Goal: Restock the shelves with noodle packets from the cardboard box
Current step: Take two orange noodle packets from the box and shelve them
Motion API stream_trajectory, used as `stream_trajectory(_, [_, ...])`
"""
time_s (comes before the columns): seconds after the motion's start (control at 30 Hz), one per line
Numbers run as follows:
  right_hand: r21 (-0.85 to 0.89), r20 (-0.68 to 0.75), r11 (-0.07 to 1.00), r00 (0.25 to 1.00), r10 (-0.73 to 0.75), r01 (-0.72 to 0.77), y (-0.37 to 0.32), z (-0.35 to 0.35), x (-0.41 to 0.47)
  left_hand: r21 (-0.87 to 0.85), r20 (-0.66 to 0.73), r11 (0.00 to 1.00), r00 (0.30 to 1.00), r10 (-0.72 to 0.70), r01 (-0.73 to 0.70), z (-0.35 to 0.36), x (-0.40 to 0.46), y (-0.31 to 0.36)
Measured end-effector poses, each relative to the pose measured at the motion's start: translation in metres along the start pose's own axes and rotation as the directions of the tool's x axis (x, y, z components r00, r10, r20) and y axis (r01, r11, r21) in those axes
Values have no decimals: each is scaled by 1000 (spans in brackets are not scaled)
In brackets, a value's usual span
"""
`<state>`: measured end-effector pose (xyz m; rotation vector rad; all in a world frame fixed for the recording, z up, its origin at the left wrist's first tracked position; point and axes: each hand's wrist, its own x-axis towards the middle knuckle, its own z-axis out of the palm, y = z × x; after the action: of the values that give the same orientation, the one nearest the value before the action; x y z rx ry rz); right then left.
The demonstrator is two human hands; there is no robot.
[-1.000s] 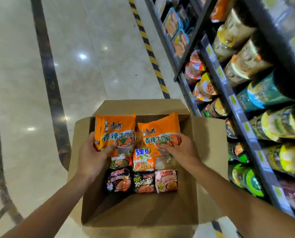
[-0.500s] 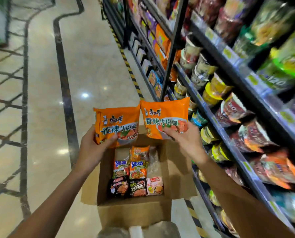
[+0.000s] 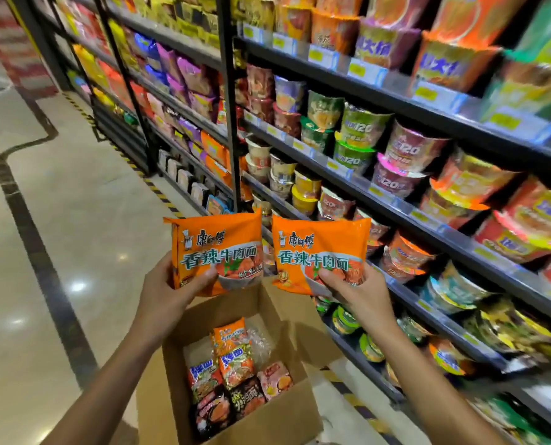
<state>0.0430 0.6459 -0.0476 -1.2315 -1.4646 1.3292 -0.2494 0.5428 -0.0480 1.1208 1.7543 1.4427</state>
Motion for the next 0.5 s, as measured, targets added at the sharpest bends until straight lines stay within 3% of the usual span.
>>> stream_trajectory(0.23, [-6, -269, 999, 962, -37, 37, -20, -103, -83, -76, 209, 991, 970, 122, -109, 83, -31, 53])
stream_trajectory(0.5, [-37, -508, 995, 856, -101, 96, -34, -262, -200, -197, 446, 968, 865, 232, -158, 221, -105, 127])
